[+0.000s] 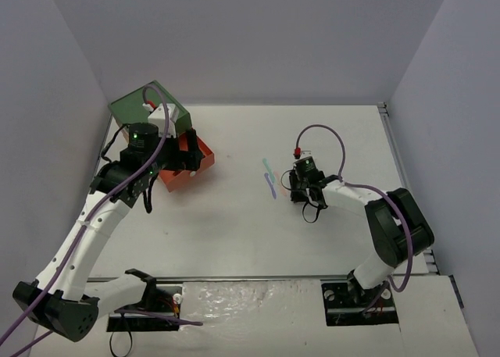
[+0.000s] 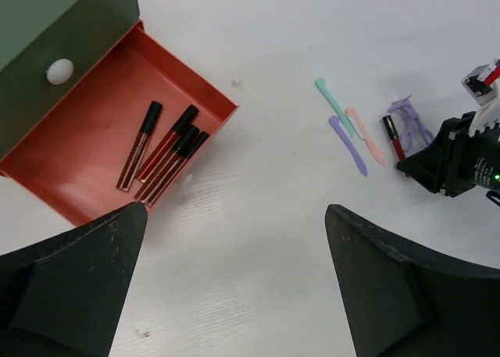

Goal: Organize the makeup

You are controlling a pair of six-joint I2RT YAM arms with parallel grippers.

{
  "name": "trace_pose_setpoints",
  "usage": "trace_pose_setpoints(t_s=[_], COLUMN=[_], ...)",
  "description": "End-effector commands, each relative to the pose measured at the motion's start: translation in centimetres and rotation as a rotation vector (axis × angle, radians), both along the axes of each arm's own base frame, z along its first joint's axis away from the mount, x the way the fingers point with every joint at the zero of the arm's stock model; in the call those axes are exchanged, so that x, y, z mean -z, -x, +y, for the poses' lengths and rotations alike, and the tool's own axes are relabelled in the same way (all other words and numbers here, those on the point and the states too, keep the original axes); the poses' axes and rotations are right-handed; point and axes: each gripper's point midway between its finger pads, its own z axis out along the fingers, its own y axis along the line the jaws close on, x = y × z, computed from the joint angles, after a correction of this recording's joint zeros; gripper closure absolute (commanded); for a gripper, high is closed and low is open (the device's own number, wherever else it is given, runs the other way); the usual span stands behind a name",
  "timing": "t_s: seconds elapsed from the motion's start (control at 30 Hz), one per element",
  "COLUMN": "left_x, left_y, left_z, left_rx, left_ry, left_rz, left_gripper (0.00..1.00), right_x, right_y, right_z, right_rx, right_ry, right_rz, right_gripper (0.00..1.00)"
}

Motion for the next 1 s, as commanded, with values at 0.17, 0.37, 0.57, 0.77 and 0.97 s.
trace_pose_setpoints(t_s=[0.17,0.37,0.57,0.77,0.97], left_x=[-4.6,-5.8,-6.0,-6.3,-6.0], left_y=[-0.8,-0.9,-1.0,-1.5,-1.8], left_z=[-4.7,-8.4,-12.5,-14.0,-15.3], left_rx=[0.070,0.114,0.171,0.181,0.200], left_ry=[0.300,0.340,0.339,0.349,0.357], left_rz=[-0.082,-0.123,-0.138,-0.150,-0.151], left_gripper=[0.03,0.03,0.03,0.06,0.20], right_x=[-13.8,-21.4,-26.0,-28.1,-28.3], right_y=[-0.4,1.3,3.2,4.1,4.7], right_z=[7.8,12.1,14.1,14.9,15.7], right_rx=[-0.175,-0.279,-0.354,-0.391,-0.416], right_ry=[-0.367,-0.612,-0.762,-0.830,-0.872], right_rz=[-0.358,-0.569,-0.694,-0.750,-0.750], right_gripper=[1.00,1.00,1.00,1.00,1.00])
